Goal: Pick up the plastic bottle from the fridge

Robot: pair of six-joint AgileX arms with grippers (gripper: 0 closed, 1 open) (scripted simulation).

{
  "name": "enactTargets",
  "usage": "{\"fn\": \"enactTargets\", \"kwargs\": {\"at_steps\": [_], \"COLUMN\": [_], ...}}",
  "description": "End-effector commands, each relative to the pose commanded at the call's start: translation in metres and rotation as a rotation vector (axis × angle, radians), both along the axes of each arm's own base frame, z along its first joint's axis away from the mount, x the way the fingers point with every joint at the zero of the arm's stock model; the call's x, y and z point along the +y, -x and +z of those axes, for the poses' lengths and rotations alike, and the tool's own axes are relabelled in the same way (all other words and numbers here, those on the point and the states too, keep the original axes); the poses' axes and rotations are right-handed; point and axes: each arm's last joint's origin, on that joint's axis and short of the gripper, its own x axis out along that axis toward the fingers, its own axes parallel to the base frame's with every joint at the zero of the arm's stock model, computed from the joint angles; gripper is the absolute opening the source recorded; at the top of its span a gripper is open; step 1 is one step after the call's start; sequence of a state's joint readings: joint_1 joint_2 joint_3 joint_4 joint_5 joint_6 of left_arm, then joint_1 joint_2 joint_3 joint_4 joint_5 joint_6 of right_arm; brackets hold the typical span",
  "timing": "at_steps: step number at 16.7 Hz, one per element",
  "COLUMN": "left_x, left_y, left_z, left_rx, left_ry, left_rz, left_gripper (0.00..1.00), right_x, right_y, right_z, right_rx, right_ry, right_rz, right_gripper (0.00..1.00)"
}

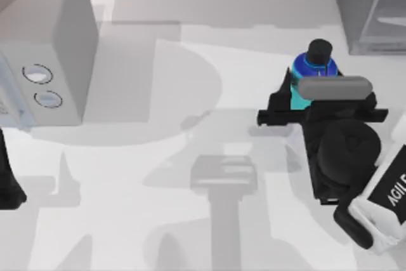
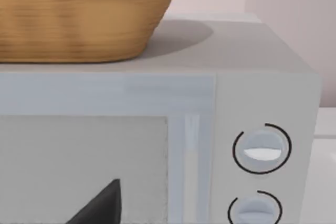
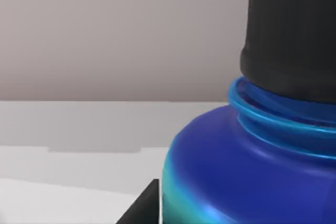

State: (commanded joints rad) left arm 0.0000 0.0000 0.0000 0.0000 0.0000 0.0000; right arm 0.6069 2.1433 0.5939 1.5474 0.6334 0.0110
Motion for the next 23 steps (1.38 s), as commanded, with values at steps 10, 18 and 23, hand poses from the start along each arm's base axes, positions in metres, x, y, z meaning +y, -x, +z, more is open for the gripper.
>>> {"fn": "enactTargets", "kwargs": {"at_steps": [10, 18, 23], "left_x": [0.0000, 0.0000, 0.0000], "left_y": [0.0000, 0.0000, 0.0000], "left_z": [0.0000, 0.0000, 0.0000], "left_rx": [0.000, 0.000, 0.000], "left_ry": [0.000, 0.000, 0.000], "left_rz": [0.000, 0.000, 0.000], "left_gripper": [1.00, 1.00, 1.00], "right_x": [0.0000, 0.0000, 0.0000], "right_y": [-0.0007, -0.0007, -0.0007], "right_z": [-0.0003, -0.0003, -0.0003], "right_rx": [0.000, 0.000, 0.000], "right_ry": [0.000, 0.000, 0.000], "right_rz": [0.000, 0.000, 0.000], "right_gripper": [0.45, 1.00, 1.00]}}
